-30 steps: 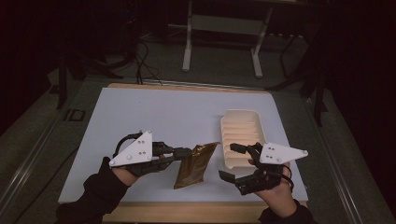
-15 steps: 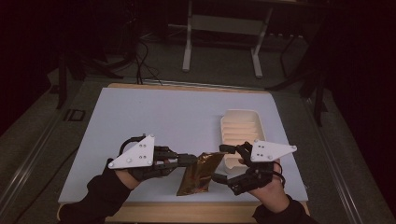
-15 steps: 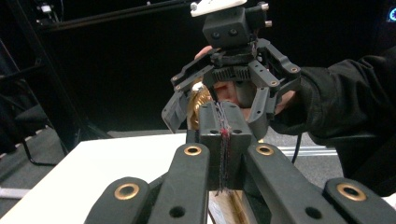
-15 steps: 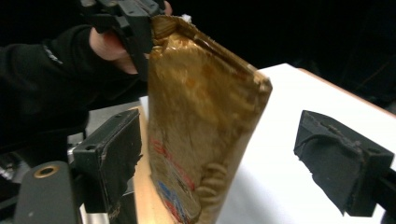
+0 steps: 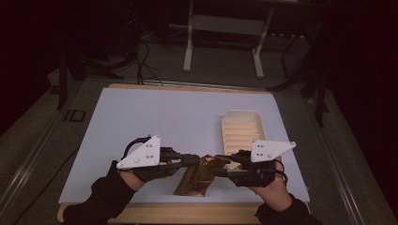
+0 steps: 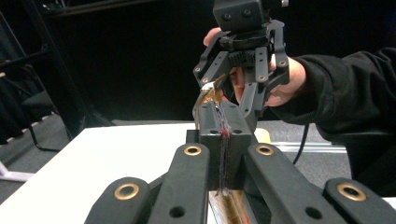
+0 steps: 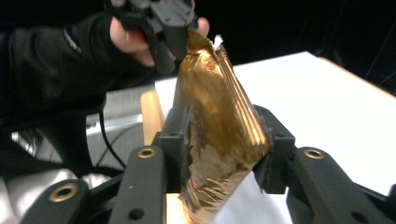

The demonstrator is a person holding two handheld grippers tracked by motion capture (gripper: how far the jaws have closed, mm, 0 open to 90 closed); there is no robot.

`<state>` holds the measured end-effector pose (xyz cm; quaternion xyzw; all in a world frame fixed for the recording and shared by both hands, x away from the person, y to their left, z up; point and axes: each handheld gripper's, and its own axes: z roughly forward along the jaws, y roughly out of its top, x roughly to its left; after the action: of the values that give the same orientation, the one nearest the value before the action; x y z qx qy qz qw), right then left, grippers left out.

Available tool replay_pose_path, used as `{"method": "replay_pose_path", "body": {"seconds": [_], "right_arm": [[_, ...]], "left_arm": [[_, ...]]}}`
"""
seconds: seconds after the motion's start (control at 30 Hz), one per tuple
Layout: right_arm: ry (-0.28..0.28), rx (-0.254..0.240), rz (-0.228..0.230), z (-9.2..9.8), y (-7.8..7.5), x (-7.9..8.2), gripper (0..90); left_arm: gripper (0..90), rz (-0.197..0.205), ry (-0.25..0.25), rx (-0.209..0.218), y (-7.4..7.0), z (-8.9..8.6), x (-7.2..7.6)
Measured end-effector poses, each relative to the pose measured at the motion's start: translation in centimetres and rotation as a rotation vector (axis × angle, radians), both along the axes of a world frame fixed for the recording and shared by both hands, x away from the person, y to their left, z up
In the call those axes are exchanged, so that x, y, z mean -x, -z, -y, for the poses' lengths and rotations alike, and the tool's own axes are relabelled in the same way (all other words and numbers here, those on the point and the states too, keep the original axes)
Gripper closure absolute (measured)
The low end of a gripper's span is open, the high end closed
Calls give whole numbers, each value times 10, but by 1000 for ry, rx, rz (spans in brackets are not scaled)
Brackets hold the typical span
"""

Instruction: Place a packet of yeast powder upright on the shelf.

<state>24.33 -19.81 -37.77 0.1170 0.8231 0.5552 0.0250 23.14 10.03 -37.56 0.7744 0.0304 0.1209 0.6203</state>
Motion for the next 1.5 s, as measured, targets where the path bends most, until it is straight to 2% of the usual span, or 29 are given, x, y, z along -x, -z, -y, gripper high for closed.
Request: {"method": "replay_pose_path", "body": {"seconds": [0.07, 0.17, 0.3, 0.43, 0.53, 0.6, 0.67, 0.77, 0.93, 1.03, 1.07, 1.17, 1.23, 1.3, 1.43, 1.5], "right_arm": [[-28, 34, -8, -3, -1, -1, 738], [-59, 66, -17, -6, -1, -1, 836], [-82, 96, -1, -8, -3, 0, 865], [-95, 96, -5, -8, -8, -1, 874], [-101, 96, 4, -8, -12, -3, 877], [-98, 93, 8, -6, -17, -5, 878], [-93, 94, 21, -3, -21, -8, 878], [-78, 94, 34, 1, -29, -12, 878], [-52, 102, 67, 9, -42, -20, 878], [-34, 100, 92, 15, -49, -26, 878], [-33, 96, 96, 17, -51, -28, 878], [-22, 94, 113, 22, -56, -35, 878], [-23, 95, 128, 26, -58, -39, 876], [-22, 95, 131, 30, -58, -44, 875], [-25, 99, 151, 39, -55, -54, 877], [-20, 104, 157, 44, -53, -59, 877]], "left_arm": [[897, -1, 4, -7, 1, 1, 0], [896, -1, 5, -15, 2, 1, 1], [892, -18, 11, -11, 4, -2, 1], [868, -27, 7, 4, 2, -4, 0], [758, -55, 1, 38, 1, -9, -3], [735, -69, -10, 49, 0, -13, -4], [652, -94, -9, 61, 1, -17, -6], [600, -110, -27, 82, 3, -24, -7], [516, -204, -53, 135, 11, -36, -10], [387, -226, -83, 154, 16, -41, -10], [336, -223, -79, 136, 19, -43, -10], [139, -205, -196, 85, 26, -45, -11], [84, -228, -233, 64, 32, -48, -13], [20, -255, -248, 60, 38, -52, -14], [8, -270, -279, 49, 50, -58, -13], [8, -297, -277, 51, 57, -61, -13]]}}
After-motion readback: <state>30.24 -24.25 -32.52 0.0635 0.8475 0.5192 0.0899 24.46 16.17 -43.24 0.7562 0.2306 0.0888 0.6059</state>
